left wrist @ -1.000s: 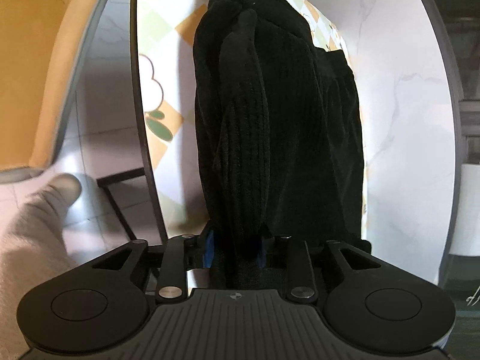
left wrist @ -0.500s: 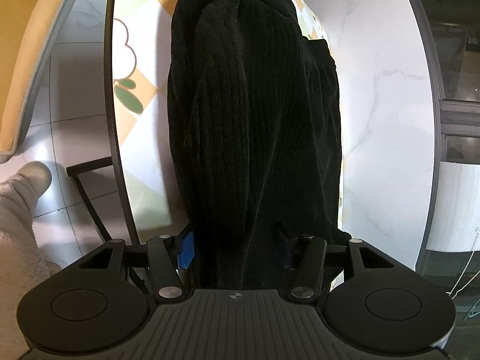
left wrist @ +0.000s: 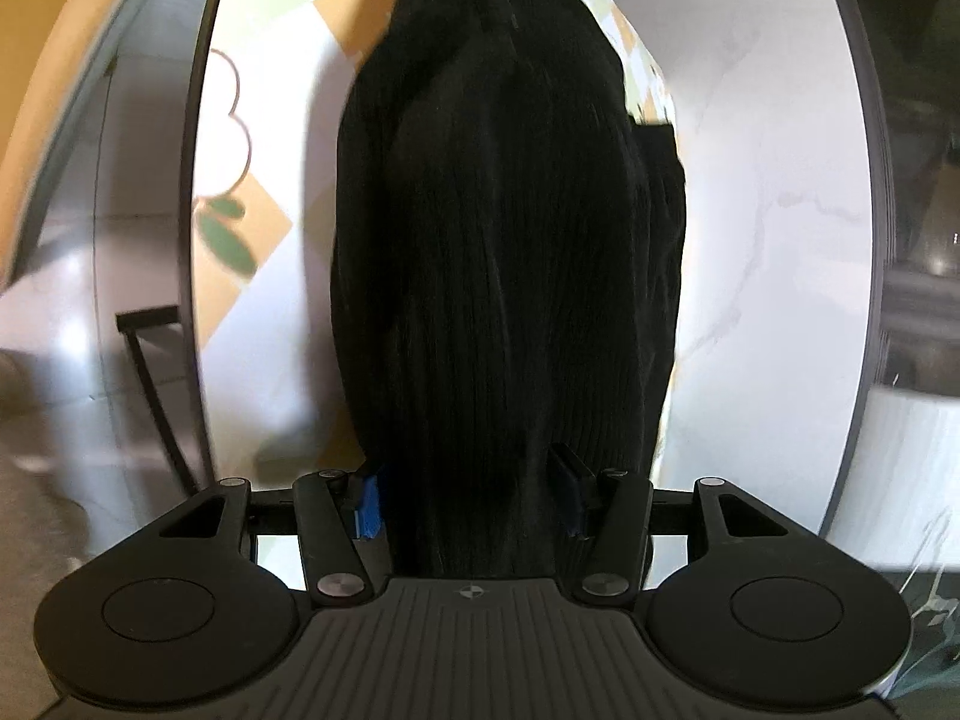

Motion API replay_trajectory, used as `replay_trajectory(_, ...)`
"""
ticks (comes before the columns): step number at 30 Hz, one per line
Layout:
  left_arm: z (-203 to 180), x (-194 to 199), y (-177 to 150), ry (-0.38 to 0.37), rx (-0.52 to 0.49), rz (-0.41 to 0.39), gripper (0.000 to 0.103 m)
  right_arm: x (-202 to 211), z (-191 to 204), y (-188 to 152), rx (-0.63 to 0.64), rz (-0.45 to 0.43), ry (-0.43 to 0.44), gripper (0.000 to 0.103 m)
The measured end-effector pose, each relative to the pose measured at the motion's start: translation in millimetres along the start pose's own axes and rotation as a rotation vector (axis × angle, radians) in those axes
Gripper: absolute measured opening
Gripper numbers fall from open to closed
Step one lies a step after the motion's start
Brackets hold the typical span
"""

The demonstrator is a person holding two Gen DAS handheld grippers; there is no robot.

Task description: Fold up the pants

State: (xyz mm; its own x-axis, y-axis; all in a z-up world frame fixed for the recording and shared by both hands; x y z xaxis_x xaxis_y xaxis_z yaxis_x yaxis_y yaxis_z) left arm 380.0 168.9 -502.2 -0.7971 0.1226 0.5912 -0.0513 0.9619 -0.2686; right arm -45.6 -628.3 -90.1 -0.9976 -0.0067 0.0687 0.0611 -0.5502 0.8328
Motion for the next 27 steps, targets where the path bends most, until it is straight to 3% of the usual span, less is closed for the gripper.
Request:
replay_trajectory(3,-5,0,12,0.001,0.032,-0.007,0.052,20,23,10,0.034,-0.058,-0.028,0.008)
replay_trajectory(5,-15,5,17,0.001,0.003,-0.007,0.023,27,37,10,0.054,-0.061,-0.056,0.008)
replay_trajectory(6,-22,10,19,-0.004,-0.028,-0.006,0.019,27,44,8,0.071,-0.057,-0.072,0.008)
replay_trajectory(12,-78,70,45,-0.127,-0.176,-0.043,0.018,39,70,-16,0.078,-0.037,-0.153,0.008)
replay_trajectory(14,-87,87,55,-0.134,-0.212,-0.063,0.018,47,78,-25,0.085,-0.025,-0.175,0.008)
replay_trajectory(19,-83,104,68,-0.082,-0.262,-0.072,0.018,73,84,-49,0.062,-0.009,-0.221,0.008)
replay_trajectory(25,-64,99,72,0.018,-0.269,-0.038,0.018,121,94,-51,0.091,-0.084,-0.269,0.008)
replay_trajectory(27,-70,100,69,0.019,-0.295,-0.033,0.018,139,106,-48,0.111,-0.119,-0.261,0.008)
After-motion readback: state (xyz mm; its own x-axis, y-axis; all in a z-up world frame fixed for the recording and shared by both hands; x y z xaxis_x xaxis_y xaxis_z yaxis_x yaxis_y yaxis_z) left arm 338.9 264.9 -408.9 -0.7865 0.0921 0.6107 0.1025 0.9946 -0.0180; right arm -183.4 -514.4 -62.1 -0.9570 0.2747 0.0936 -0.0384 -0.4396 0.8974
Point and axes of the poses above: each gripper's, at about its wrist camera, not at the fingertips, and x roughly against the way its jaws point, z to its left, y to its top, the point moved 8 cm from there along -x, roughly the way its jaws point, and after that the axes turned 11 degrees about x, right-handed, at the moved point
